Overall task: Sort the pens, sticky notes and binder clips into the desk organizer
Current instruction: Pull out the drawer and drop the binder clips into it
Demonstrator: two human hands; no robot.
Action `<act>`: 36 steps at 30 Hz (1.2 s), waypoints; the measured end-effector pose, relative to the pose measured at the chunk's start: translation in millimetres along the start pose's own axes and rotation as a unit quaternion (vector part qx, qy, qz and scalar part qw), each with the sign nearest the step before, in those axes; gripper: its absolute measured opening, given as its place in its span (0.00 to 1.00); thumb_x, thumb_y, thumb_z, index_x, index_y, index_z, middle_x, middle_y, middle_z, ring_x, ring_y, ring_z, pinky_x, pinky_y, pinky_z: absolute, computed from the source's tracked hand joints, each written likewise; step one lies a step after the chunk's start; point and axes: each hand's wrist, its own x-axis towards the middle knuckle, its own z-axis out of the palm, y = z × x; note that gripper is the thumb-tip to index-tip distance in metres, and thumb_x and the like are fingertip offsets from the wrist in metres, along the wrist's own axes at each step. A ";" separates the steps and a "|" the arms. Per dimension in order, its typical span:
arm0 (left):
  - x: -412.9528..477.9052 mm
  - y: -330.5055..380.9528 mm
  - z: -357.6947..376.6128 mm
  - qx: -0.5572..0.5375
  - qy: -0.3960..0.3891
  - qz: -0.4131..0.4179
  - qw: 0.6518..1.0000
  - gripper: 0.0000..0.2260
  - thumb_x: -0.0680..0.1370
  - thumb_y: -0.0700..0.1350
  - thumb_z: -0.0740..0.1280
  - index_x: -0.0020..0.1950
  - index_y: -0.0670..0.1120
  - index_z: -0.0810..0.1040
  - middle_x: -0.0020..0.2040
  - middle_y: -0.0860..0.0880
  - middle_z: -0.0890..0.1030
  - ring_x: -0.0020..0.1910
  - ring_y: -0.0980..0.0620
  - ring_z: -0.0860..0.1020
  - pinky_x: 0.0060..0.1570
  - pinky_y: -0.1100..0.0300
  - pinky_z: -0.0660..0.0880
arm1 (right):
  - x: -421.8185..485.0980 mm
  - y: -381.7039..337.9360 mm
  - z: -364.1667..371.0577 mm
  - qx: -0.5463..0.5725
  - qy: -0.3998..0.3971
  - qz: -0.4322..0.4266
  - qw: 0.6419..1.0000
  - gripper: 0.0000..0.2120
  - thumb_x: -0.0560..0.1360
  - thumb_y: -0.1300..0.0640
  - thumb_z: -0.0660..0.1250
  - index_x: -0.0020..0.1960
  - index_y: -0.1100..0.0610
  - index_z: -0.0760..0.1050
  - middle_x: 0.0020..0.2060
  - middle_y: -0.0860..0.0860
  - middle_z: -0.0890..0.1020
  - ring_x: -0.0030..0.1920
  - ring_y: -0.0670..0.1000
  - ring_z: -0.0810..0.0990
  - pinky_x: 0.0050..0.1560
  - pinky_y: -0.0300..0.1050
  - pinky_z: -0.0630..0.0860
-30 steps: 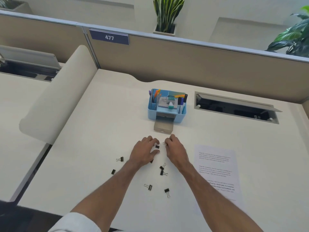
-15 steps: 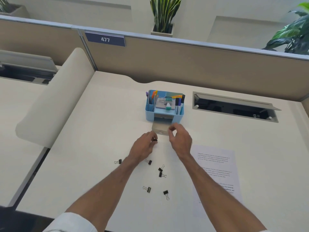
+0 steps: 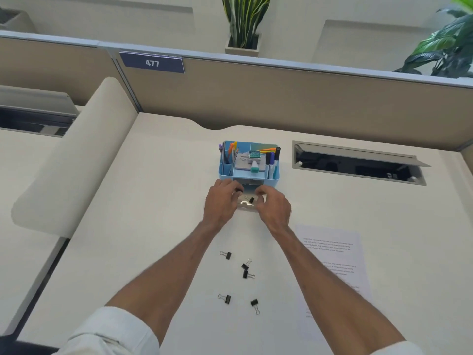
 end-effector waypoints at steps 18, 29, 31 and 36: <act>-22.8 13.3 8.9 0.036 -0.018 -0.033 0.999 0.14 0.87 0.44 0.65 0.72 0.49 0.80 0.70 0.49 0.79 0.69 0.46 0.75 0.68 0.49 0.75 | -86.6 42.9 -9.3 -0.039 -0.314 -0.138 0.938 0.12 0.78 0.58 0.68 0.55 0.44 0.82 0.54 0.42 0.81 0.45 0.44 0.76 0.52 0.48 0.79; -129.0 -12.7 0.7 -0.026 -0.125 -0.048 0.991 0.15 0.81 0.42 0.69 0.67 0.53 0.83 0.62 0.55 0.81 0.60 0.52 0.78 0.61 0.51 0.78 | -115.2 41.0 -2.8 -0.113 -0.369 -0.219 0.896 0.15 0.80 0.60 0.67 0.62 0.44 0.79 0.59 0.45 0.73 0.48 0.50 0.78 0.50 0.52 0.80; -140.4 -16.8 -0.9 -0.026 -0.149 -0.050 0.987 0.17 0.80 0.43 0.71 0.68 0.53 0.81 0.64 0.55 0.80 0.61 0.52 0.77 0.64 0.51 0.77 | -115.6 43.1 -4.3 -0.119 -0.351 -0.213 0.904 0.11 0.81 0.57 0.67 0.62 0.46 0.78 0.59 0.45 0.74 0.49 0.51 0.80 0.50 0.51 0.80; -146.5 -20.0 -2.8 0.020 -0.192 -0.023 0.981 0.18 0.80 0.46 0.73 0.70 0.51 0.79 0.69 0.53 0.76 0.68 0.49 0.75 0.69 0.49 0.73 | -109.1 48.5 -11.3 -0.090 -0.327 -0.166 0.926 0.10 0.81 0.53 0.68 0.62 0.48 0.78 0.59 0.45 0.77 0.55 0.52 0.81 0.56 0.51 0.80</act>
